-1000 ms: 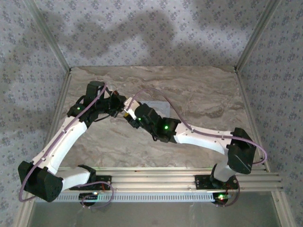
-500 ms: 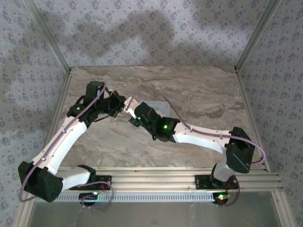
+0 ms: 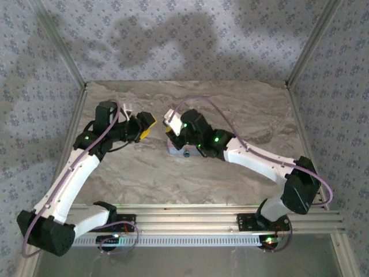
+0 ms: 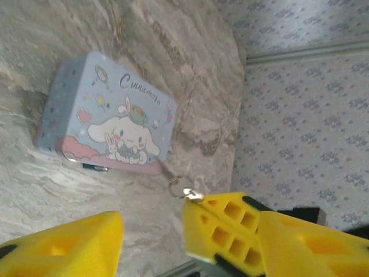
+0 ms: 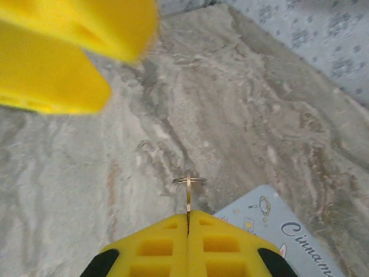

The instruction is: Unlock a padlock with a key

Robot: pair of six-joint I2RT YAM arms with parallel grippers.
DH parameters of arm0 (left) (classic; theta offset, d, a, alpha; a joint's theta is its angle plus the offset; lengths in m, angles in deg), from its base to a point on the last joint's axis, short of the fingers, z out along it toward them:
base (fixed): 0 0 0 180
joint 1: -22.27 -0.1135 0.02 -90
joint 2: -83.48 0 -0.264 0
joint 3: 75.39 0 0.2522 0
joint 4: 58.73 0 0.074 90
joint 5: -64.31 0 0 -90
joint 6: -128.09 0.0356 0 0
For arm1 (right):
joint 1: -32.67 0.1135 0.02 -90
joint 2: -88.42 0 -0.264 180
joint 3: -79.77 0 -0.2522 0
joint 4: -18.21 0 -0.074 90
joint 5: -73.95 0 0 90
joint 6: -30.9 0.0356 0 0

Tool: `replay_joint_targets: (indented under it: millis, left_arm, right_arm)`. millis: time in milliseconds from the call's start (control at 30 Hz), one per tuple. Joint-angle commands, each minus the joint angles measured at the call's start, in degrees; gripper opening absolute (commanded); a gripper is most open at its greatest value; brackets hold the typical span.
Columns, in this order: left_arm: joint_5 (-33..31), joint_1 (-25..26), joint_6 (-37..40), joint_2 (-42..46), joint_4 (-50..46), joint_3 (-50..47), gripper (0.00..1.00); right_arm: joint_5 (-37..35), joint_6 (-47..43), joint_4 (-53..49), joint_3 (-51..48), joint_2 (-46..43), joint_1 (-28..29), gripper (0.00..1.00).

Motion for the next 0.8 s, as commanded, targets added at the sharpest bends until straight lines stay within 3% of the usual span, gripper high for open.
replay_joint_targets:
  millis: [0, 100, 200, 300, 500, 767]
  left_arm:
    - [1.4, -1.1, 17.4, 3.9, -0.6, 0.1, 0.69]
    - [4.8, -1.2, 27.4, 6.9, 2.8, -1.6, 0.70]
    - [15.3, -0.9, 37.1, 10.1, 13.1, -5.9, 0.66]
    - [19.7, 0.9, 43.9, 12.4, 19.2, -9.4, 0.67]
    - [24.3, 4.5, 59.6, 7.8, 9.0, -5.3, 0.64]
    - [26.4, 6.6, 64.1, 3.7, 9.9, -4.3, 0.61]
  right_arm:
    - [17.0, 2.7, -14.5, 5.4, 0.6, -3.9, 0.00]
    - [24.0, 3.9, -19.1, 6.6, -0.1, -6.0, 0.00]
    - [30.0, 6.2, -21.7, 7.8, -1.0, -7.9, 0.00]
    - [30.8, 6.5, -24.7, 9.1, -2.3, -8.4, 0.00]
    - [31.6, 6.2, -27.5, 10.0, -5.6, -8.5, 0.00]
    - [31.1, 5.2, -33.4, 12.4, -5.9, -7.6, 0.00]
